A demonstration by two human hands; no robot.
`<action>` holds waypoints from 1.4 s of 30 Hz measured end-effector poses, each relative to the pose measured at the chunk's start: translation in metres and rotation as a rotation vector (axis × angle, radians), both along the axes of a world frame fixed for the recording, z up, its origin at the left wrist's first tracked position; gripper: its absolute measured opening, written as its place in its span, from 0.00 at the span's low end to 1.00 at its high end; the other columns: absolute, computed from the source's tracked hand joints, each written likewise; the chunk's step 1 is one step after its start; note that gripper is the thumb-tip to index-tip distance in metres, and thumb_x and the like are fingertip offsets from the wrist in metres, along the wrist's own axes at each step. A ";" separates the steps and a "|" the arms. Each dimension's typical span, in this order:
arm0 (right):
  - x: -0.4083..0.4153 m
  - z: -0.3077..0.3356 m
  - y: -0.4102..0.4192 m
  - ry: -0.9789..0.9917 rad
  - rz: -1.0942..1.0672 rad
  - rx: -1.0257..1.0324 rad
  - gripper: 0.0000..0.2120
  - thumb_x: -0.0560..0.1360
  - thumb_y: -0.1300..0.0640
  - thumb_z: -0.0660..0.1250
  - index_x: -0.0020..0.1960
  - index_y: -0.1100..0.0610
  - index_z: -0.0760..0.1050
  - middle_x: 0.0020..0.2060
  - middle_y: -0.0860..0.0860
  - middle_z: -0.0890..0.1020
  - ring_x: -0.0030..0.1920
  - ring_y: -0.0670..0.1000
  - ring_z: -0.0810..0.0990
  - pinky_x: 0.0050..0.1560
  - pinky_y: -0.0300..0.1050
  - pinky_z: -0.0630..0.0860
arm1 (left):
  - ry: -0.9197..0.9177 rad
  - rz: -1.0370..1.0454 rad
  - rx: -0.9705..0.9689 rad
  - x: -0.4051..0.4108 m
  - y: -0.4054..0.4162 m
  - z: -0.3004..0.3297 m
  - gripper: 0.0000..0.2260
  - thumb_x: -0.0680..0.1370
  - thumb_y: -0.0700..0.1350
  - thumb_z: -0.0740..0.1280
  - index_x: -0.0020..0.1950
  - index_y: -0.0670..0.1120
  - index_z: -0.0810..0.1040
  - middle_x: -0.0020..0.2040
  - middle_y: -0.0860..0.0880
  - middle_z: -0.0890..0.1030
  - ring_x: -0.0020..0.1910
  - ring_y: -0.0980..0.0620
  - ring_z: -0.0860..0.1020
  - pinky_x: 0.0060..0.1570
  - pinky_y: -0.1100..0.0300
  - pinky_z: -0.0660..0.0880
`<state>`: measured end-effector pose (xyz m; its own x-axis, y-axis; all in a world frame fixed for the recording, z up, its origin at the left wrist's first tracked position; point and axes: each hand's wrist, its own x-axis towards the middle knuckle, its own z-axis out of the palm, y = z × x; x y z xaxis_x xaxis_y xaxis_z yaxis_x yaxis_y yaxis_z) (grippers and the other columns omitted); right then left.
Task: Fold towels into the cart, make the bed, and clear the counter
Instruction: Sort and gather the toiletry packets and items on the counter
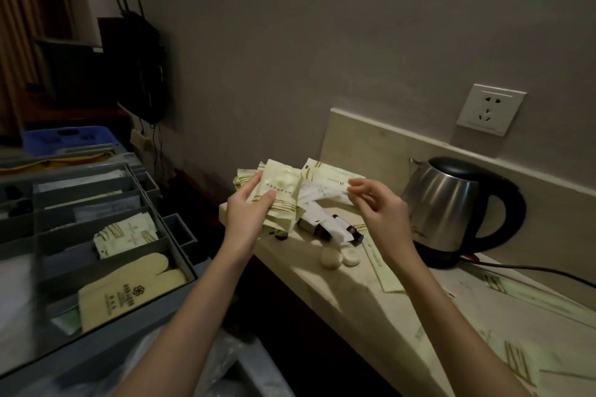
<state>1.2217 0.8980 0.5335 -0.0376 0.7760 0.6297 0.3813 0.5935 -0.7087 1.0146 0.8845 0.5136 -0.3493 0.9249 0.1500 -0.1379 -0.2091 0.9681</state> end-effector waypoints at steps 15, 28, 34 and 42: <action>-0.215 -0.031 -0.111 -0.240 0.216 -0.271 0.07 0.72 0.60 0.71 0.45 0.57 0.73 0.41 0.46 0.76 0.41 0.38 0.73 0.42 0.31 0.70 | 0.075 -0.115 -0.112 -0.169 -0.144 -0.037 0.19 0.78 0.40 0.66 0.68 0.53 0.73 0.61 0.49 0.79 0.50 0.52 0.81 0.48 0.58 0.79; -0.373 -0.069 -0.190 -0.065 -0.037 -0.397 0.23 0.70 0.60 0.75 0.61 0.52 0.69 0.58 0.48 0.65 0.53 0.45 0.71 0.47 0.31 0.72 | 0.053 -0.215 -0.169 -0.289 -0.225 -0.074 0.21 0.78 0.40 0.66 0.70 0.51 0.69 0.53 0.56 0.78 0.52 0.55 0.79 0.53 0.57 0.79; -0.389 -0.098 -0.182 0.019 -0.040 -0.594 0.28 0.71 0.56 0.74 0.67 0.54 0.66 0.59 0.53 0.74 0.56 0.50 0.76 0.51 0.47 0.80 | 0.029 -0.096 -0.178 -0.304 -0.219 -0.090 0.21 0.78 0.42 0.67 0.70 0.51 0.71 0.65 0.48 0.75 0.55 0.48 0.80 0.49 0.53 0.81; -0.444 -0.112 -0.151 0.030 -0.198 -0.661 0.19 0.72 0.56 0.72 0.61 0.58 0.72 0.56 0.54 0.75 0.52 0.52 0.78 0.43 0.43 0.77 | 0.091 -0.091 -0.142 -0.359 -0.162 -0.117 0.17 0.77 0.45 0.67 0.66 0.54 0.74 0.68 0.48 0.72 0.62 0.49 0.75 0.61 0.49 0.75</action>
<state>0.7776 0.7474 0.4211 0.1547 0.9877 0.0207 0.4128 -0.0456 -0.9097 0.6552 0.7220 0.3969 -0.2544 0.9661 0.0432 -0.0607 -0.0606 0.9963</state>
